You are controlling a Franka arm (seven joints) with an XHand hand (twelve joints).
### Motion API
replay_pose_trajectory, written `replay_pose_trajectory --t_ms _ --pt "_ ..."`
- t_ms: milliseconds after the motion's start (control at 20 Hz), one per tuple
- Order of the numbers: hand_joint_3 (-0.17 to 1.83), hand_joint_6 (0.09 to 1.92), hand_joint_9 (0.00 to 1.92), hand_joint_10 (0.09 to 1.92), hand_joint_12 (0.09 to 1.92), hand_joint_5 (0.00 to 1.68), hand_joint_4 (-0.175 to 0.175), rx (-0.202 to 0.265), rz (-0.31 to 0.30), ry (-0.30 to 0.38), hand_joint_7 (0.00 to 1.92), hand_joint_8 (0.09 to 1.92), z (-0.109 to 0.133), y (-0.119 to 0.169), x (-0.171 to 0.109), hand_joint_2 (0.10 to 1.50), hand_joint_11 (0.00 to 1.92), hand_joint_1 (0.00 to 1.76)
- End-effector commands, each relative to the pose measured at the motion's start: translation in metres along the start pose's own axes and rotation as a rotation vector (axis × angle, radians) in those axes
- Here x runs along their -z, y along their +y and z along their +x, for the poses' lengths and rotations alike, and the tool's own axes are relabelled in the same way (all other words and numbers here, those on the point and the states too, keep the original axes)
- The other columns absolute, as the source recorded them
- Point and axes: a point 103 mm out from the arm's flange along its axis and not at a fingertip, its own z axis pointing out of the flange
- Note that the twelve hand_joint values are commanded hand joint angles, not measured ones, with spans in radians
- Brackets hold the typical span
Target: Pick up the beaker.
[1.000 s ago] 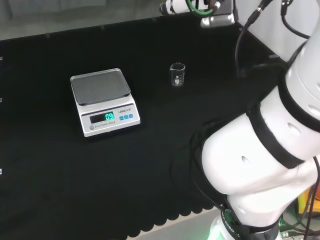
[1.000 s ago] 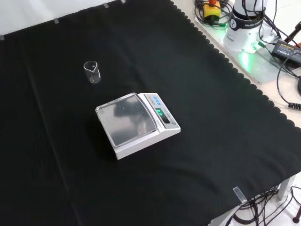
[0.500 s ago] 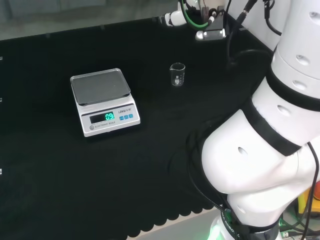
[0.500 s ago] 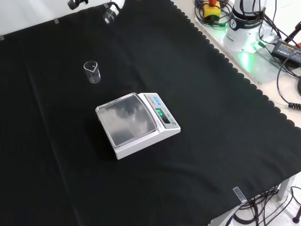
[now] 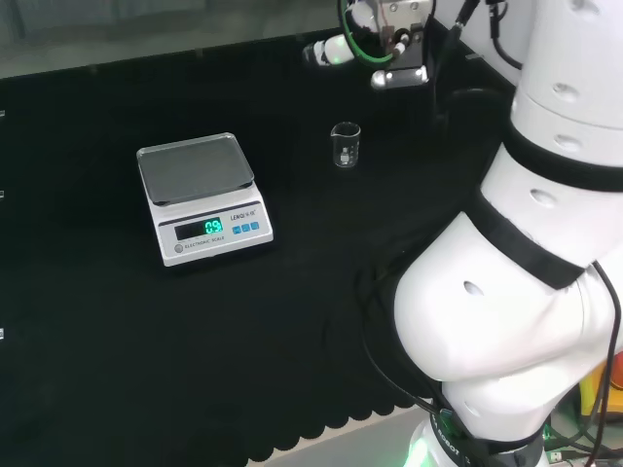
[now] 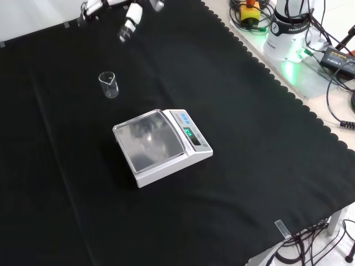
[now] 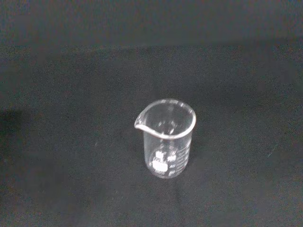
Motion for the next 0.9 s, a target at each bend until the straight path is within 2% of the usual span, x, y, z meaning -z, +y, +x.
replay_pose_trajectory --t_ms 50,250,350,650,900 --pt "0.21 0.09 0.38 0.73 1.35 0.35 -0.017 0.029 0.103 -0.04 0.25 0.68 0.032 0.035 -0.045 0.75 0.49 0.25" --pt "0.2 0.09 0.4 0.72 1.35 0.36 -0.013 0.025 0.135 -0.09 0.27 0.67 0.04 0.046 -0.062 0.77 0.5 0.27" --pt "0.2 0.09 0.4 0.71 1.35 0.36 -0.009 0.016 0.147 -0.093 0.27 0.67 0.016 0.043 -0.072 0.76 0.51 0.28" --pt "0.19 0.09 0.39 0.7 1.34 0.33 -0.002 -0.012 0.147 -0.139 0.25 0.66 -0.002 0.047 -0.102 0.75 0.51 0.28" --pt "0.16 0.09 0.34 0.71 1.37 0.32 0.003 -0.03 0.141 -0.149 0.2 0.65 -0.017 0.052 -0.117 0.74 0.46 0.26"
